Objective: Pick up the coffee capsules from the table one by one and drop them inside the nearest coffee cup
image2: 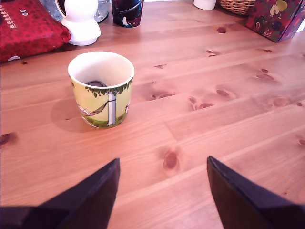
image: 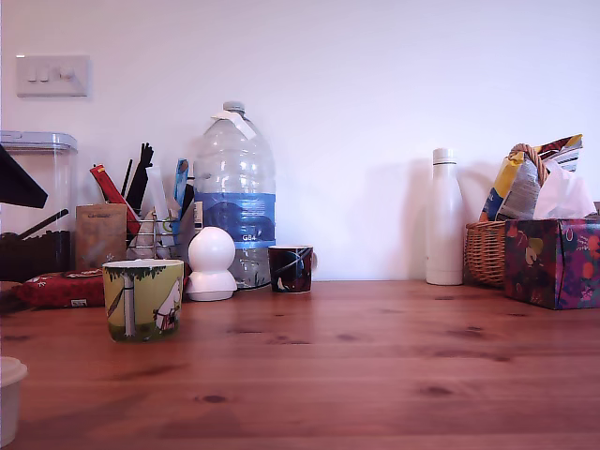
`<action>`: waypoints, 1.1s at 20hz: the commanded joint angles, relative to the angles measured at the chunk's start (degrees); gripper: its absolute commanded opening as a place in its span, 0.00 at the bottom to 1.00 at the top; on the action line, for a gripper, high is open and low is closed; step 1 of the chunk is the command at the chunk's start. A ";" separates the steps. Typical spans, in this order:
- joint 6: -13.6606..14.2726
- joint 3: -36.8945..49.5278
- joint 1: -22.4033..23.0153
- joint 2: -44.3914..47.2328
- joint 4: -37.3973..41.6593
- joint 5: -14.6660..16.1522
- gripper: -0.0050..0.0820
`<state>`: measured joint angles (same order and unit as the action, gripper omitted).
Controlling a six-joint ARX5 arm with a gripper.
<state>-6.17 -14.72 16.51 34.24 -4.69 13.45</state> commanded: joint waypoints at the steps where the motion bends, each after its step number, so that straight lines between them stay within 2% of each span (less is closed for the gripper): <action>1: 0.42 0.79 0.28 -0.11 0.63 0.04 0.66; 13: 0.20 0.79 0.28 -0.11 0.48 0.04 0.66; 18: 0.42 0.79 0.28 -0.24 -0.81 4.00 0.66; 22: 0.70 0.79 0.28 -6.21 -4.63 4.11 0.66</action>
<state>-5.80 -14.72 16.51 30.28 -9.50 17.47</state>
